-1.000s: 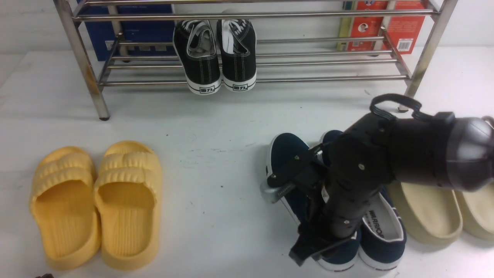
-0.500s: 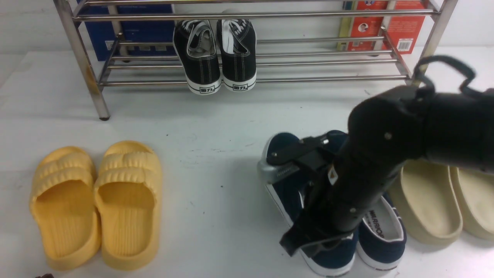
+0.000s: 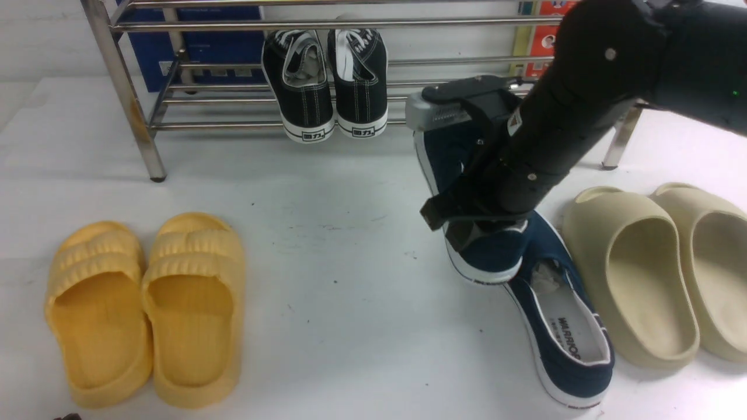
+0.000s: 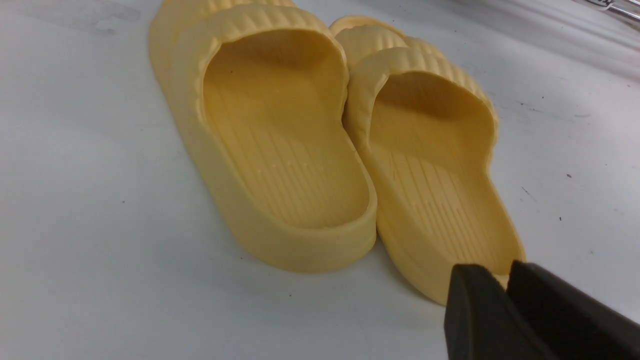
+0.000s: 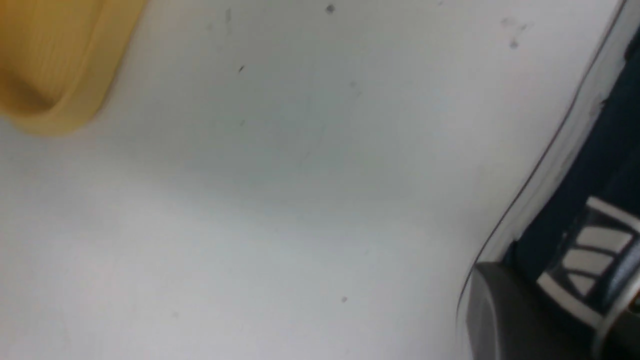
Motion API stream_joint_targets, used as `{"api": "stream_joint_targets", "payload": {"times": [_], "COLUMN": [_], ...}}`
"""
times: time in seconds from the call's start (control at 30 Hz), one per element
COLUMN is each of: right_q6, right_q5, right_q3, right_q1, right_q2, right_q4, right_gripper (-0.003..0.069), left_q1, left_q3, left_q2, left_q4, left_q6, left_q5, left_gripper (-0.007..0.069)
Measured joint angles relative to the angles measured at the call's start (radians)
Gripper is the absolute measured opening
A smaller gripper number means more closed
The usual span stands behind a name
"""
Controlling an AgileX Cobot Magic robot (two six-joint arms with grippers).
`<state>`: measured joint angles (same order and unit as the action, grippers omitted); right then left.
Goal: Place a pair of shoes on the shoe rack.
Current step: Use the right arm to put a shoe into the shoe rack
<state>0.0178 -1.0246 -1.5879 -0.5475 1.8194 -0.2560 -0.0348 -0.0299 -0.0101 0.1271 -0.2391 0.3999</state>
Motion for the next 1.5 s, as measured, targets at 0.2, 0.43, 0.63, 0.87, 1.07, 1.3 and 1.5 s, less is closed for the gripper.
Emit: {"api": "stream_joint_targets", "payload": {"times": [0.2,0.43,0.63,0.87,1.07,1.3,1.5], "right_q6": [0.003,0.002,0.002,0.032,0.039,0.057,0.085], "right_q5": [-0.002,-0.017,-0.022,-0.007,0.053,0.099,0.104], "right_q3": [-0.202,-0.448,-0.612,-0.748,-0.772,-0.772,-0.772], "right_q1": [0.062,0.118,0.150,0.159,0.158,0.158,0.158], "right_q2": [0.170,0.350,0.451,0.548,0.579,0.587,0.591], "right_q4": [-0.001,-0.007,-0.007,-0.012,-0.004,0.007,0.011], "right_gripper": [0.0047,0.0047,0.0047,0.0047,0.0047,0.0047,0.0047], "left_q1": [0.000,0.000,0.000,0.000,0.000,0.000,0.000], "left_q3": [0.000,0.000,0.000,0.000,0.000,0.000,0.000], "left_q2": [0.000,0.000,0.000,0.000,0.000,0.000,0.000], "left_q4": [0.000,0.000,0.000,0.000,0.000,0.000,0.000], "left_q6": [0.000,0.000,0.000,0.000,0.000,0.000,0.000], "left_q5": [0.000,0.000,0.000,0.000,0.000,0.000,0.000], "left_gripper": [0.0106,0.0106,0.0106,0.0107,0.0107,0.0110,0.0113]}}
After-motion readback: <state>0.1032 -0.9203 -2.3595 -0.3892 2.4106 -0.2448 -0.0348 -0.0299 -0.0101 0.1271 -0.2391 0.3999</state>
